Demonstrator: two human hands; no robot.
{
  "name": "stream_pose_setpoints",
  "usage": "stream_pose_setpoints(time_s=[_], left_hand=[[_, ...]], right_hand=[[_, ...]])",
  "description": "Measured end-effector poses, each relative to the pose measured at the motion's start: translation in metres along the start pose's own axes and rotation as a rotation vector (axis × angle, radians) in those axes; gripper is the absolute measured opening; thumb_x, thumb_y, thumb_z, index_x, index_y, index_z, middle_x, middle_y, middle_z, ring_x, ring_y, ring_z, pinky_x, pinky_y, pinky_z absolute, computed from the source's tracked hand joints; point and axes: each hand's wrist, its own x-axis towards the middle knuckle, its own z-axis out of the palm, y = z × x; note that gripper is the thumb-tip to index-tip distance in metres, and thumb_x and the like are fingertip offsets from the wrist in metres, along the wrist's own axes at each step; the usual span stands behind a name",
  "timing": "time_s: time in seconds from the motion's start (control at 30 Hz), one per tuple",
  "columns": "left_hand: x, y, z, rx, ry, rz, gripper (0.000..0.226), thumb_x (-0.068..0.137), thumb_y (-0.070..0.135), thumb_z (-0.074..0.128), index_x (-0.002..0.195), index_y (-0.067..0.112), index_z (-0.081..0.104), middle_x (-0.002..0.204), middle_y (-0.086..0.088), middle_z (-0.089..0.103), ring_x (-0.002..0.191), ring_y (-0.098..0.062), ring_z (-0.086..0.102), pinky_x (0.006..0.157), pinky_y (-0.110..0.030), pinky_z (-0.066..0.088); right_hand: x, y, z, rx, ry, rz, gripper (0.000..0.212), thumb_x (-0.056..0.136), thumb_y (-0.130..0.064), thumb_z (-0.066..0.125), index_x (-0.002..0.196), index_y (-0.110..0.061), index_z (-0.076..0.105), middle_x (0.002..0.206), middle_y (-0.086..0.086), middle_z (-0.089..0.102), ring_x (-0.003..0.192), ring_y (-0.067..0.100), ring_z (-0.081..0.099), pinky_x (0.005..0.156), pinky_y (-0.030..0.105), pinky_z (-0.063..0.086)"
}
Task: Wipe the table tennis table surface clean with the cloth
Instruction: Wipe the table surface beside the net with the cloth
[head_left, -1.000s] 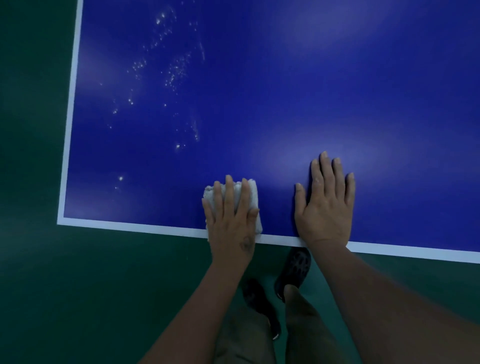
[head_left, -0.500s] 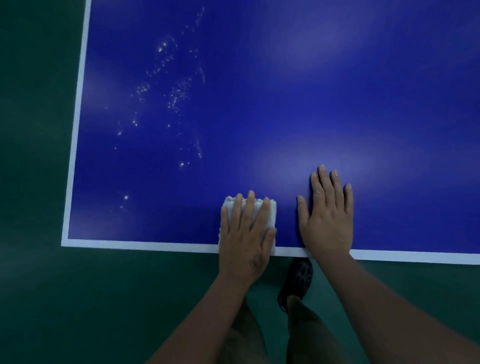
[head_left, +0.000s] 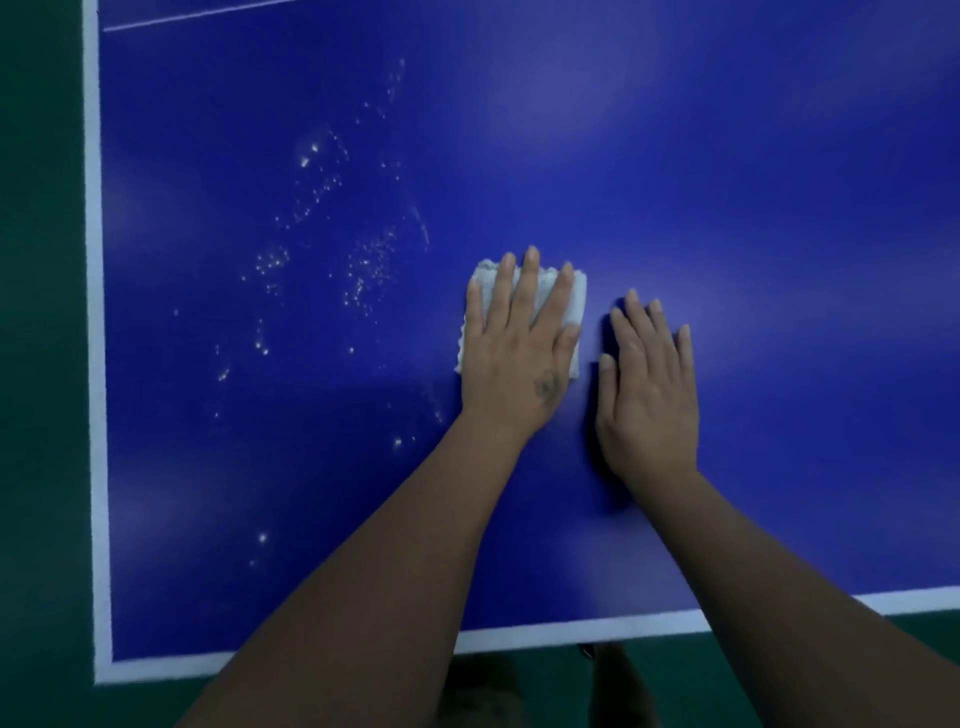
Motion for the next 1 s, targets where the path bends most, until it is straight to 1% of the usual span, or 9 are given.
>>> stream_pose_setpoints(time_s=[0.17, 0.27, 0.37, 0.53, 0.6, 0.73, 0.83, 0.93, 1.0], left_hand=[[0.083, -0.041, -0.006, 0.011, 0.025, 0.033, 0.063, 0.114, 0.051, 0.014, 0.171, 0.026, 0.007, 0.178, -0.01, 0.004, 0.165, -0.032, 0.0, 0.13, -0.059, 0.005], [0.123, -0.057, -0.01, 0.019, 0.021, 0.04, 0.063, 0.112, 0.051, 0.009, 0.171, 0.028, 0.005, 0.178, -0.009, 0.002, 0.165, -0.031, -0.002, 0.13, -0.059, 0.003], [0.156, -0.069, -0.012, 0.024, 0.021, 0.074, 0.063, 0.111, 0.05, 0.005, 0.171, 0.029, 0.007, 0.178, -0.009, 0.002, 0.165, -0.03, -0.001, 0.13, -0.059, 0.003], [0.217, -0.087, -0.018, -0.026, 0.063, 0.106, 0.065, 0.11, 0.054, 0.015, 0.169, 0.028, 0.026, 0.176, -0.009, 0.019, 0.164, -0.032, 0.013, 0.129, -0.06, 0.006], [0.247, -0.099, -0.025, -0.025, 0.058, 0.112, 0.065, 0.11, 0.055, 0.015, 0.168, 0.029, 0.026, 0.176, -0.008, 0.019, 0.164, -0.031, 0.012, 0.129, -0.061, 0.004], [0.306, -0.137, -0.041, -0.028, -0.023, 0.012, 0.068, 0.108, 0.058, 0.009, 0.17, 0.03, 0.013, 0.178, -0.007, 0.009, 0.165, -0.031, 0.002, 0.13, -0.061, -0.003], [0.331, -0.178, -0.052, -0.046, 0.005, -0.094, 0.069, 0.109, 0.058, 0.009, 0.17, 0.029, 0.014, 0.178, -0.009, 0.01, 0.164, -0.033, 0.002, 0.13, -0.061, -0.002], [0.318, -0.203, -0.053, -0.041, 0.015, -0.2, 0.069, 0.109, 0.058, 0.009, 0.171, 0.027, 0.013, 0.178, -0.009, 0.008, 0.164, -0.033, 0.0, 0.13, -0.06, 0.0], [0.281, -0.2, -0.052, -0.043, 0.025, -0.271, 0.067, 0.11, 0.056, 0.009, 0.171, 0.028, 0.011, 0.178, -0.009, 0.007, 0.165, -0.032, 0.0, 0.13, -0.06, 0.001]], right_hand=[[0.092, -0.037, 0.044, 0.022, 0.048, 0.081, 0.047, 0.113, -0.02, 0.036, 0.155, -0.003, 0.05, 0.168, 0.011, 0.041, 0.16, 0.031, 0.03, 0.133, 0.048, 0.011], [0.132, -0.052, 0.061, 0.007, 0.041, 0.152, 0.051, 0.112, -0.024, 0.031, 0.158, -0.005, 0.046, 0.17, 0.009, 0.038, 0.162, 0.028, 0.026, 0.134, 0.047, 0.011], [0.141, -0.054, 0.069, -0.063, 0.018, 0.155, 0.056, 0.11, -0.023, 0.032, 0.162, -0.005, 0.039, 0.174, 0.008, 0.031, 0.163, 0.027, 0.02, 0.134, 0.048, 0.009], [0.141, -0.055, 0.068, -0.095, 0.05, 0.147, 0.059, 0.102, -0.017, 0.04, 0.16, -0.005, 0.043, 0.173, 0.008, 0.033, 0.162, 0.029, 0.025, 0.133, 0.051, 0.015], [0.143, -0.056, 0.068, -0.096, 0.056, 0.142, 0.057, 0.104, -0.017, 0.042, 0.16, -0.006, 0.044, 0.172, 0.008, 0.034, 0.162, 0.028, 0.025, 0.132, 0.052, 0.017], [0.143, -0.057, 0.069, -0.101, 0.064, 0.142, 0.056, 0.104, -0.014, 0.044, 0.16, -0.006, 0.045, 0.172, 0.006, 0.034, 0.163, 0.027, 0.024, 0.131, 0.055, 0.02], [0.144, -0.058, 0.069, -0.109, 0.064, 0.142, 0.056, 0.104, -0.013, 0.045, 0.16, -0.006, 0.045, 0.172, 0.007, 0.034, 0.163, 0.027, 0.024, 0.131, 0.056, 0.02], [0.145, -0.057, 0.068, -0.111, 0.064, 0.146, 0.055, 0.104, -0.014, 0.045, 0.159, -0.006, 0.046, 0.172, 0.007, 0.035, 0.162, 0.027, 0.025, 0.131, 0.056, 0.02], [0.145, -0.057, 0.068, -0.111, 0.055, 0.147, 0.055, 0.105, -0.014, 0.044, 0.159, -0.005, 0.047, 0.172, 0.007, 0.035, 0.162, 0.027, 0.025, 0.131, 0.056, 0.02]])
